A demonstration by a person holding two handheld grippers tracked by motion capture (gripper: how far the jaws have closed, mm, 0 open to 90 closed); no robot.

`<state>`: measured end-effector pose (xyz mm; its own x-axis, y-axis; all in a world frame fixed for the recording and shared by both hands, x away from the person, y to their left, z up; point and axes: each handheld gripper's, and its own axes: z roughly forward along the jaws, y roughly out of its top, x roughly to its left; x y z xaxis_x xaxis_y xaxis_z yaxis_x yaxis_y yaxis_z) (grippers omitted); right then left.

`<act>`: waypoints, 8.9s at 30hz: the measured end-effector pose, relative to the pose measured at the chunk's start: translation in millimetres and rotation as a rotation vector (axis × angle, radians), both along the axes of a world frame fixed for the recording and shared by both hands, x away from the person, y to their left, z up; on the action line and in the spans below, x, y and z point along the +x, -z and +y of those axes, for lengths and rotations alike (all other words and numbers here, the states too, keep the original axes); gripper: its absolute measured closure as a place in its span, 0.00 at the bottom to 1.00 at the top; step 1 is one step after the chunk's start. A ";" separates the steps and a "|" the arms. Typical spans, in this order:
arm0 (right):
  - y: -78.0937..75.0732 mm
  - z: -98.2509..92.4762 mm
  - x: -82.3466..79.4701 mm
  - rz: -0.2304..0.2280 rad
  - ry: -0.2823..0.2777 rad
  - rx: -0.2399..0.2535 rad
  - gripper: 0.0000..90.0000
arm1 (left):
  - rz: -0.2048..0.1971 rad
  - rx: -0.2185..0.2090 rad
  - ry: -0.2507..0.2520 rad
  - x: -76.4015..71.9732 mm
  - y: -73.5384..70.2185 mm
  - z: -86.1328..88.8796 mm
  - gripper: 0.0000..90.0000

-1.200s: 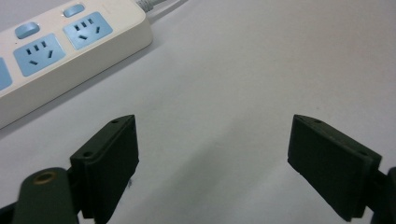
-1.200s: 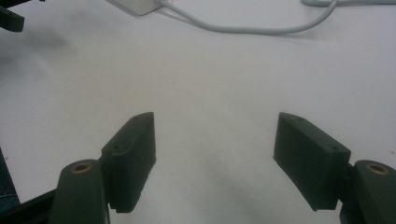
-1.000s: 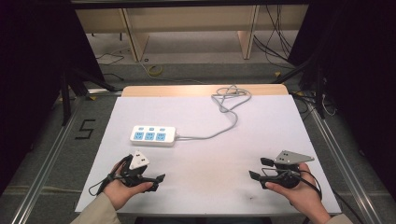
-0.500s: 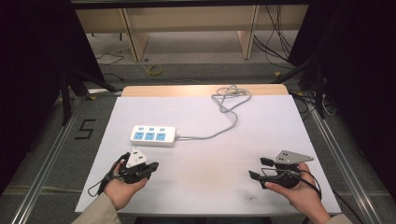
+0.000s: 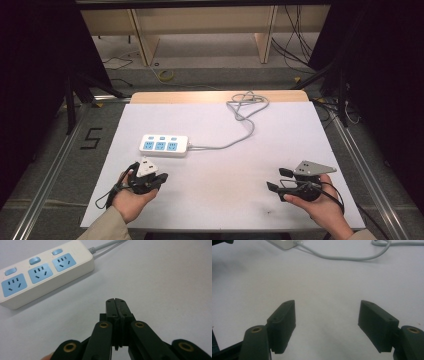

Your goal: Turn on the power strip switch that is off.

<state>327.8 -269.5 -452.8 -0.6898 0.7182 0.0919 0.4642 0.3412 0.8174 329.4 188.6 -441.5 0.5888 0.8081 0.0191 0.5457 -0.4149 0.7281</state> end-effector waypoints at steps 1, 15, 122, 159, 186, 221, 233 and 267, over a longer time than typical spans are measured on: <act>0.1 0.1 0.0 0.001 0.000 0.000 0.34 | -0.007 -0.001 -0.005 0.9 -0.4 0.5 1.00; 0.3 1.2 0.4 0.000 -0.004 -0.002 0.34 | -0.024 -0.004 -0.029 15.5 -3.3 1.7 1.00; 1.6 3.1 1.6 0.008 -0.010 -0.005 0.34 | -0.023 0.013 -0.212 93.3 -21.8 16.0 1.00; 1.6 2.6 1.7 0.011 -0.011 -0.008 0.34 | -0.018 0.016 -0.249 118.5 -25.3 21.4 1.00; 1.5 1.9 1.8 0.012 -0.011 -0.008 0.34 | -0.026 0.044 -0.257 131.3 -25.0 17.9 1.00; 1.7 2.0 1.8 0.010 -0.013 -0.009 0.34 | -0.004 0.073 -0.262 143.8 -17.5 14.7 1.00; 1.9 2.1 2.0 0.011 -0.012 -0.007 0.34 | 0.008 0.075 -0.268 147.8 -14.3 13.9 1.00; 1.9 2.5 1.8 0.010 -0.015 -0.012 0.34 | 0.037 0.102 -0.274 157.4 -8.0 12.6 1.00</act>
<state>329.6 -267.0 -454.7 -0.6996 0.7087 0.0908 0.4673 0.3578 0.8084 486.8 201.3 -433.5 0.3503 0.9322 0.0908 0.6733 -0.3180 0.6675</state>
